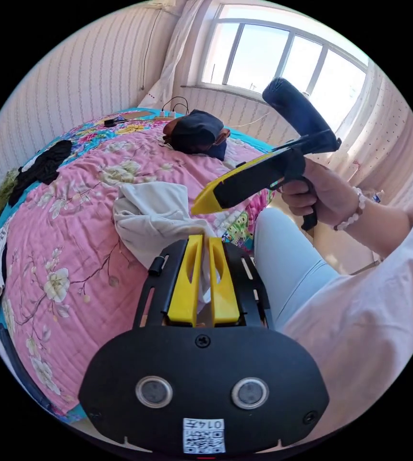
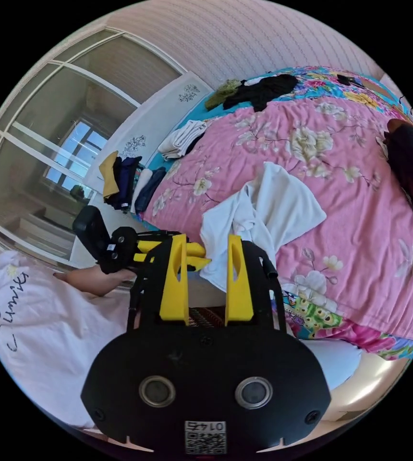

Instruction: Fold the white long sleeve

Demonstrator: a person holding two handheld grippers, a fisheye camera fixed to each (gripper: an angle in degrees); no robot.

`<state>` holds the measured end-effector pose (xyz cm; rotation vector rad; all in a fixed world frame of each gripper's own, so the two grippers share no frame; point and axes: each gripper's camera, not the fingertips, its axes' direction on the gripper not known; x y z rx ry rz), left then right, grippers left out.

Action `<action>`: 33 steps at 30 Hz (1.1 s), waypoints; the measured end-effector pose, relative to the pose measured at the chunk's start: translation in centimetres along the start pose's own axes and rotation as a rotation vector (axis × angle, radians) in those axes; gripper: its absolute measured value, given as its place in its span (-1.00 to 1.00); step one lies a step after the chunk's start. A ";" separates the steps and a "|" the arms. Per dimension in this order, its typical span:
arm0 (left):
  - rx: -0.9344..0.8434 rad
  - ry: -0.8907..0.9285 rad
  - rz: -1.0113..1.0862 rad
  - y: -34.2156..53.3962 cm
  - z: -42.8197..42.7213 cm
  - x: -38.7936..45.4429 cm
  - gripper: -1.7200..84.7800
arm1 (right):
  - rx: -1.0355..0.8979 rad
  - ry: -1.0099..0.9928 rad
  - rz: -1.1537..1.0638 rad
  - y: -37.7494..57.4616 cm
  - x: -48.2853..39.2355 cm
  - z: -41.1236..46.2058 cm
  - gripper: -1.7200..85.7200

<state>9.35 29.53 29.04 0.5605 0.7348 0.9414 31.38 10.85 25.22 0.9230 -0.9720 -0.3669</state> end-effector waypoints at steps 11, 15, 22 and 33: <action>-0.035 -0.084 -0.181 3.1 -3.1 -3.9 -0.98 | 0.083 0.058 0.123 2.4 1.8 -2.4 -0.94; 0.006 -0.057 -0.217 2.8 -4.1 -4.3 -0.93 | 0.170 -0.016 0.161 3.6 1.6 -4.2 -0.94; -0.070 0.004 -0.127 -1.7 -0.2 -1.9 -0.75 | 0.266 -0.029 0.134 3.4 -0.6 -6.1 -0.94; 0.281 -0.115 0.230 -9.7 -11.5 5.0 -0.73 | 0.169 -0.091 -0.127 -2.0 -6.6 -7.4 -0.94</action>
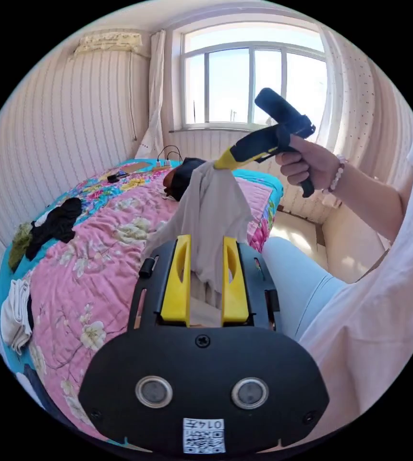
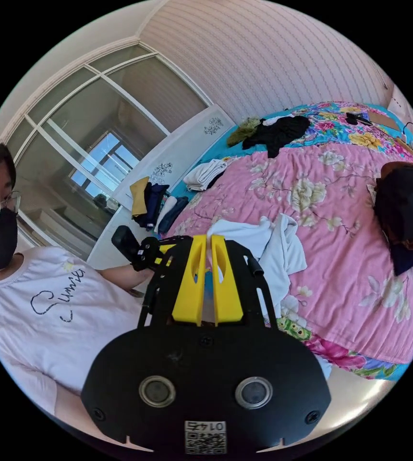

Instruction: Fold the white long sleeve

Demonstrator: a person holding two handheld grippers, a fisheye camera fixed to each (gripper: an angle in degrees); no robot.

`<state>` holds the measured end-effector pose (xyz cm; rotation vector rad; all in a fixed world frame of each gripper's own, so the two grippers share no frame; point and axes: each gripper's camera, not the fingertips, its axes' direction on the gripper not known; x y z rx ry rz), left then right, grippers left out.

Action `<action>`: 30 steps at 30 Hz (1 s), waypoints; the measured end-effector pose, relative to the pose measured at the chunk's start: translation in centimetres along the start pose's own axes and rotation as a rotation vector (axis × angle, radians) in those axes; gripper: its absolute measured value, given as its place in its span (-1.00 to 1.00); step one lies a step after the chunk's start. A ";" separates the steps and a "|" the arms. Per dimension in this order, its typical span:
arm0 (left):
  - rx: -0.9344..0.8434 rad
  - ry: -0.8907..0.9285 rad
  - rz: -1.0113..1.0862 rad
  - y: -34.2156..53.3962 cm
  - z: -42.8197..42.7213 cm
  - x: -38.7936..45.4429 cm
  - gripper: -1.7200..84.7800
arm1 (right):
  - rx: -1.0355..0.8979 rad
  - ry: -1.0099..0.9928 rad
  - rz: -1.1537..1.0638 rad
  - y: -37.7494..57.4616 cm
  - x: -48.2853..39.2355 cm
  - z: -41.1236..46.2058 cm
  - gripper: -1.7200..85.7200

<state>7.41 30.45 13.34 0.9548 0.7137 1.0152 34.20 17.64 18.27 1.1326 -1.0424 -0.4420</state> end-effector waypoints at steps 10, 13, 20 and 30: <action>-0.113 0.101 0.568 -10.5 -1.7 0.4 -0.70 | -0.203 -0.005 -0.242 -4.8 -5.9 5.1 -0.94; -0.159 0.121 0.627 -12.0 -0.5 1.1 -0.83 | -0.235 -0.027 -0.252 -5.5 -6.1 5.7 -0.93; -0.160 0.011 0.326 -17.6 0.0 -3.4 -0.93 | 0.093 -0.093 -0.117 -3.0 -3.0 2.4 -0.85; -0.074 -0.065 0.199 -23.5 -5.1 -8.4 -0.94 | 0.006 0.133 0.227 5.6 4.0 10.9 -0.63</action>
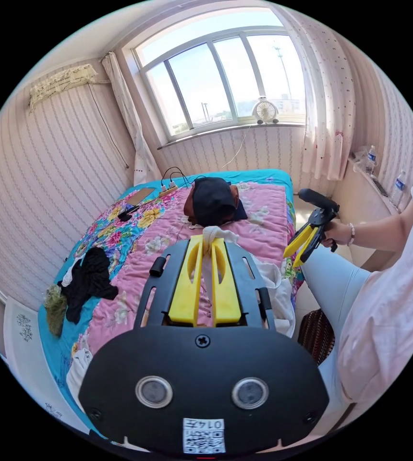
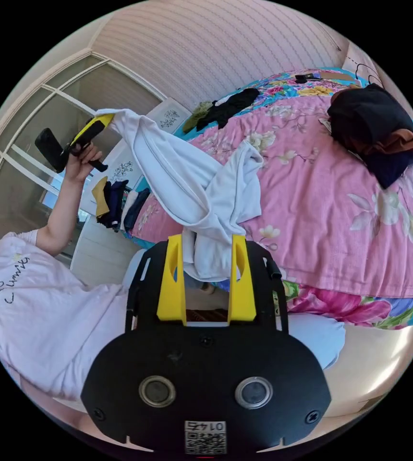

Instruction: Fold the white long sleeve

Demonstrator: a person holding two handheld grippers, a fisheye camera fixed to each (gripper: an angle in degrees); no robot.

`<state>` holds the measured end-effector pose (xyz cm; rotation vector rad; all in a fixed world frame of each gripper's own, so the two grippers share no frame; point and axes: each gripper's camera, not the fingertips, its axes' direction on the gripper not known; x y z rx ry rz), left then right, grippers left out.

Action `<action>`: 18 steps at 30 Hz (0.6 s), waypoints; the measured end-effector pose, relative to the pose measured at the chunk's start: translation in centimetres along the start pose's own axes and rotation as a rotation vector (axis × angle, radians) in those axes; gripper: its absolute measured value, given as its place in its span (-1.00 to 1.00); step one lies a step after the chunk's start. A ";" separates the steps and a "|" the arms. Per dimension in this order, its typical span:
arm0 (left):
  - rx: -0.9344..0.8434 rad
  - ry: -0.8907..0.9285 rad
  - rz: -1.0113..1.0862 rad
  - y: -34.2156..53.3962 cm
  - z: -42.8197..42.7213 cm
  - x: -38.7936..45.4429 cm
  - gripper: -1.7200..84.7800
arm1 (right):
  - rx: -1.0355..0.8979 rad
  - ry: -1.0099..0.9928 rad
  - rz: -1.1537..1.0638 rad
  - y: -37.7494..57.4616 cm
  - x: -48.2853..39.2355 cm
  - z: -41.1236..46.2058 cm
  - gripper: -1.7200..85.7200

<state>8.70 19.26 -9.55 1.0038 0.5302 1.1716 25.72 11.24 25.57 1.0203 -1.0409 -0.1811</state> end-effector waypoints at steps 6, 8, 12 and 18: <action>0.019 -0.033 -0.062 -1.6 -3.1 -2.5 -0.94 | -0.038 0.123 -0.121 -1.5 -3.7 5.7 -0.59; 0.041 -0.051 -0.099 -2.0 -4.8 -3.8 -0.94 | -0.067 0.033 -0.165 -2.1 -5.1 7.0 -0.75; 0.096 -0.077 -0.164 -2.0 -8.4 -5.7 -0.94 | -0.010 0.106 -0.164 -2.3 -7.1 5.3 -0.92; 0.188 -0.158 -0.242 -1.3 -15.8 -8.1 -0.94 | 0.218 0.144 -0.240 -1.9 -11.9 -4.1 -0.96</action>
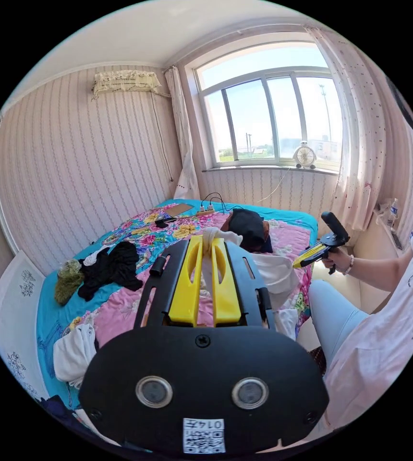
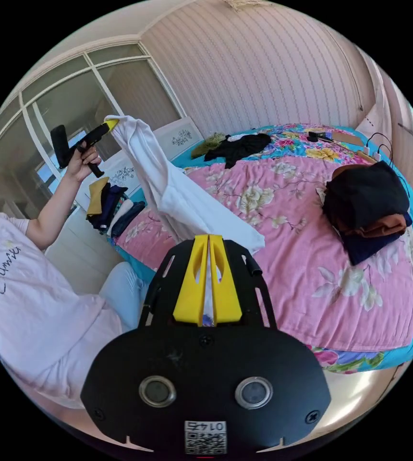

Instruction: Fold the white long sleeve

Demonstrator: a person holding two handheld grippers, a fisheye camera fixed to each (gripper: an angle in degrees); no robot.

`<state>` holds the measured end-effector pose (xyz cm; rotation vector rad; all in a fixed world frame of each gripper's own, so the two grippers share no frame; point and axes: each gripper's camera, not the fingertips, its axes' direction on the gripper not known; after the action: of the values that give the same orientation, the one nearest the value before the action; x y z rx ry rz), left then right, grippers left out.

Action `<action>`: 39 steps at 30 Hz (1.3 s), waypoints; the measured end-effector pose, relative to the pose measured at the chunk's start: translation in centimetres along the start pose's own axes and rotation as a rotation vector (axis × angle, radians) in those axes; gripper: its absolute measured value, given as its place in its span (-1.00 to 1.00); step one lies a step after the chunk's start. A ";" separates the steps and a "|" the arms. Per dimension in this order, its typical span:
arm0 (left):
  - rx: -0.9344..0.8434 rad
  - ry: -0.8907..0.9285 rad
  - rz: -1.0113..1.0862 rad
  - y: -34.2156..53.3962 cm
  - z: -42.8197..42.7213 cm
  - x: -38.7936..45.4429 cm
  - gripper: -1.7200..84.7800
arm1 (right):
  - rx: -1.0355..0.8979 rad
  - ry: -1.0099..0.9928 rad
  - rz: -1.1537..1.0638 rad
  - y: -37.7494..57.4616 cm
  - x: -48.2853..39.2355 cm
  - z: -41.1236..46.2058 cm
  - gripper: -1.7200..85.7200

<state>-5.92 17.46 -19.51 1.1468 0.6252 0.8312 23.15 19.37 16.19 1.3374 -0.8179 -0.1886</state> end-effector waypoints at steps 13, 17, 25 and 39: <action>0.427 -0.047 0.031 -5.9 -25.5 -0.6 -0.95 | 0.503 0.172 -0.456 -7.6 -20.1 -25.7 -0.97; 0.436 -0.077 0.059 -6.8 -31.0 -0.9 -0.95 | 0.524 0.258 -0.532 -8.8 -24.8 -27.9 -0.97; 0.421 -0.122 -0.030 -4.2 -34.6 -2.4 -0.96 | 0.475 0.136 -0.526 -7.4 -26.4 -24.7 -0.97; 0.395 -0.259 -0.119 -5.8 -34.8 -12.6 -0.96 | 0.443 0.051 -0.575 -16.2 -24.3 -19.6 -0.97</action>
<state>-39.12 24.30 -35.47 1.5303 0.6498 0.4552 23.15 44.15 -8.72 1.9719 -0.4215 -0.4397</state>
